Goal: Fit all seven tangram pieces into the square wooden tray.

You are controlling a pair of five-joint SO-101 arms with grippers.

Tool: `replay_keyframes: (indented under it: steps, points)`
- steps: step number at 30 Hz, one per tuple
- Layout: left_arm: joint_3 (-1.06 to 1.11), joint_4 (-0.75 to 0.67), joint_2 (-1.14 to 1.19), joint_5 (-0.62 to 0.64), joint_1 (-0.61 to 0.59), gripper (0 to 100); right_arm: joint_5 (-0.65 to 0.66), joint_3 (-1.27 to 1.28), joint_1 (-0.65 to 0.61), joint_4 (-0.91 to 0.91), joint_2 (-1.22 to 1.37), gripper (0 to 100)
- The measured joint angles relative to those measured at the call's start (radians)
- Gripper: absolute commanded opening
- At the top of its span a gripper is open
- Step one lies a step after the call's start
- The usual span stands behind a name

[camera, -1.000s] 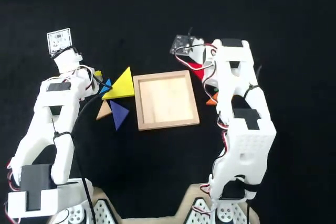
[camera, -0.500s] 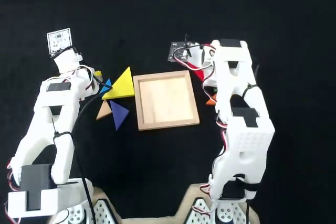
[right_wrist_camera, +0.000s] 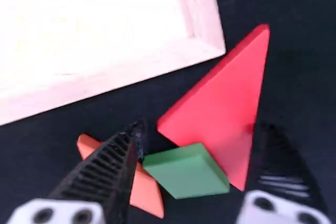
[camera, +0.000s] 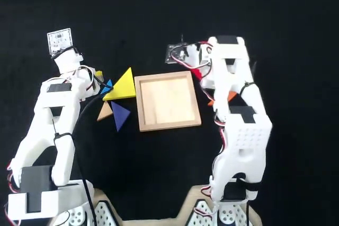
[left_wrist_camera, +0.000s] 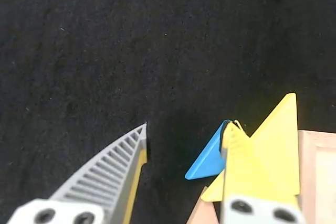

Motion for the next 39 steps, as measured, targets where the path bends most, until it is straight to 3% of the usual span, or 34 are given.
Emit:
replay_keyframes:
  steps: [9, 21, 36, 39]
  points:
    - [0.0, 0.0, 0.0, 0.0, 0.0, 23, 0.048, -0.029, -0.005, 0.032, 0.049, 40.6]
    - [0.0, 0.0, 0.0, 0.0, 0.0, 23, 0.057, -0.198, 0.009, 0.052, 0.192, 29.4]
    - [0.0, 0.0, 0.0, 0.0, 0.0, 23, 0.058, -0.25, 0.028, 0.114, 0.207, 28.9]
    - [0.0, 0.0, 0.0, 0.0, 0.0, 23, 0.058, -0.25, 0.031, 0.114, 0.207, 21.8]
